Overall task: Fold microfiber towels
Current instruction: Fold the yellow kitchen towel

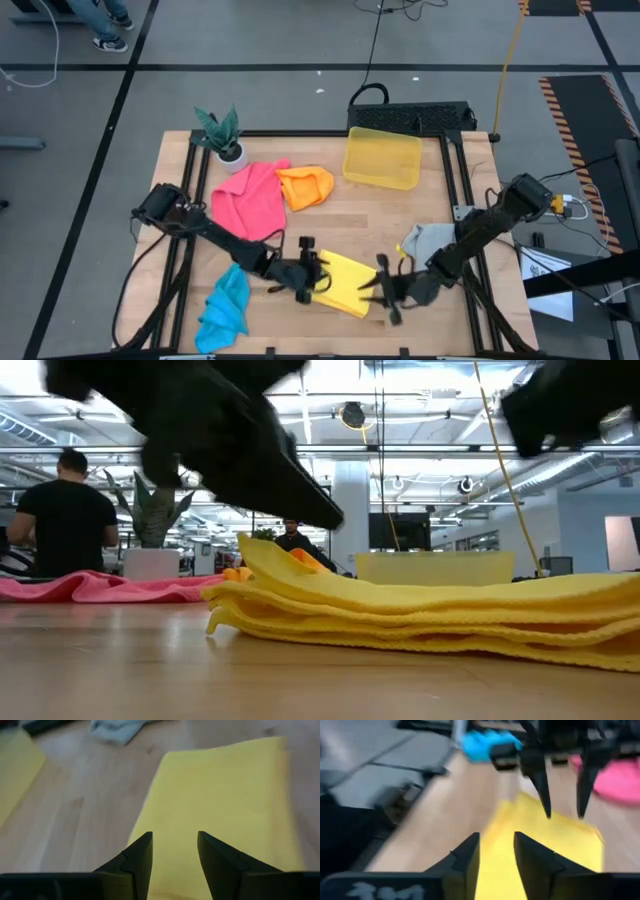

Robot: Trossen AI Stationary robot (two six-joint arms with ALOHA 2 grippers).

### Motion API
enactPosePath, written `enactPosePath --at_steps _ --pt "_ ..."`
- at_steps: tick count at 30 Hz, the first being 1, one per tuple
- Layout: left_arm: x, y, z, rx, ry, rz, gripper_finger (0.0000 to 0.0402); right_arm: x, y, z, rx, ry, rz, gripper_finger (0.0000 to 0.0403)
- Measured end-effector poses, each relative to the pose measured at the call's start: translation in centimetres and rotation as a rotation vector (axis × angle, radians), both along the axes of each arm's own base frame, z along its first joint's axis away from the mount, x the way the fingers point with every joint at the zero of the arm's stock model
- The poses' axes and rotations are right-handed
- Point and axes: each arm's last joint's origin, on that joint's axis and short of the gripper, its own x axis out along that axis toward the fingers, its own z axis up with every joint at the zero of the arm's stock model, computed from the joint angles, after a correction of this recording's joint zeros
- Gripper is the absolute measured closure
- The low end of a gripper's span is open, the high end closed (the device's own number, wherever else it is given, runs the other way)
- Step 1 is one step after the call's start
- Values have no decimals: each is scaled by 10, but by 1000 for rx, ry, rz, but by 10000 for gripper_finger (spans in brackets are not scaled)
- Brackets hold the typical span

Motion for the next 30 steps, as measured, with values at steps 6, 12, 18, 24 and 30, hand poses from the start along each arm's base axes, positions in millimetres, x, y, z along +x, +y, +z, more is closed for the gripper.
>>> enactPosePath --at_steps 6,12,18,24,30 --pt "3 30 -19 -32 155 105 243 -4 -29 -42 80 167 -168 382" --pt "4 46 -32 -36 225 190 243 -20 -38 -60 83 303 -207 393" --pt "7 48 -27 11 187 166 243 -30 -26 -48 55 284 -96 401" --pt "8 31 4 -25 52 107 243 -24 -17 -22 126 67 -34 402" --pt "4 19 10 11 47 26 243 1 -9 -29 116 33 16 402"
